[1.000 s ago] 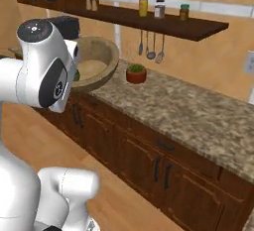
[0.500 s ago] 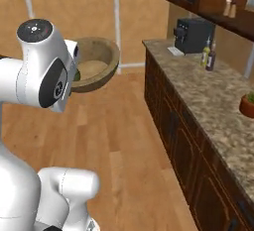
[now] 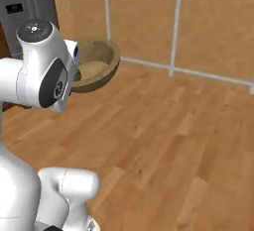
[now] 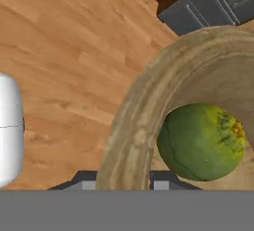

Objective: Pick the lime from the sink and place it in the bowl. Then pick the bowl and place it in the microwave. Then close the microwave door and press the start button.

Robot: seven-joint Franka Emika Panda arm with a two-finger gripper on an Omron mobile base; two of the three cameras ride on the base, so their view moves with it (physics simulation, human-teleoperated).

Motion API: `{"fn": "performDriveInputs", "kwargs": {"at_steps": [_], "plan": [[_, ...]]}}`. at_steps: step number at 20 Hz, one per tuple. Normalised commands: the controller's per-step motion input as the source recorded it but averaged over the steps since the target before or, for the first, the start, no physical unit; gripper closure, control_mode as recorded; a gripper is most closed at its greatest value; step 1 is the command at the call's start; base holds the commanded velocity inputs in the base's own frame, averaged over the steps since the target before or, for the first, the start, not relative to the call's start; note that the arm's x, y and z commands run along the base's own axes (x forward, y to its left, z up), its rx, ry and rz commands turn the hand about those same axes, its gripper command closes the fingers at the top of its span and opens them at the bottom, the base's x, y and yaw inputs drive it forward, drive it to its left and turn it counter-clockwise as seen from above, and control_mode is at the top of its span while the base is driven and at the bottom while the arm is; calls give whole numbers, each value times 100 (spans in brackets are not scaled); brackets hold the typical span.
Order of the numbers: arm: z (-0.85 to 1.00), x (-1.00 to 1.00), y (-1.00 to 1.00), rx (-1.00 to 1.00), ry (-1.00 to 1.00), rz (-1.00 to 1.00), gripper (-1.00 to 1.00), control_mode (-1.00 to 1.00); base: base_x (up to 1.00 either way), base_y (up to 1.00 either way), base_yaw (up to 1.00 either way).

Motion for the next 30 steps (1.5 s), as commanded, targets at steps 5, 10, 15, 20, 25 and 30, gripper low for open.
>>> {"fn": "performDriveInputs", "kwargs": {"at_steps": [5,10,15,20,25,30], "plan": [[0,0,0,0,0,0,100,100,2,0,100],[0,0,0,0,0,0,100,100,93,-11,78],[0,0,0,0,0,0,100,100,100,-21,79],[0,0,0,0,0,0,100,100,100,-46,71],[0,0,0,0,0,0,100,100,100,-71,60],[0,0,0,0,0,0,100,100,100,-82,47]]}}
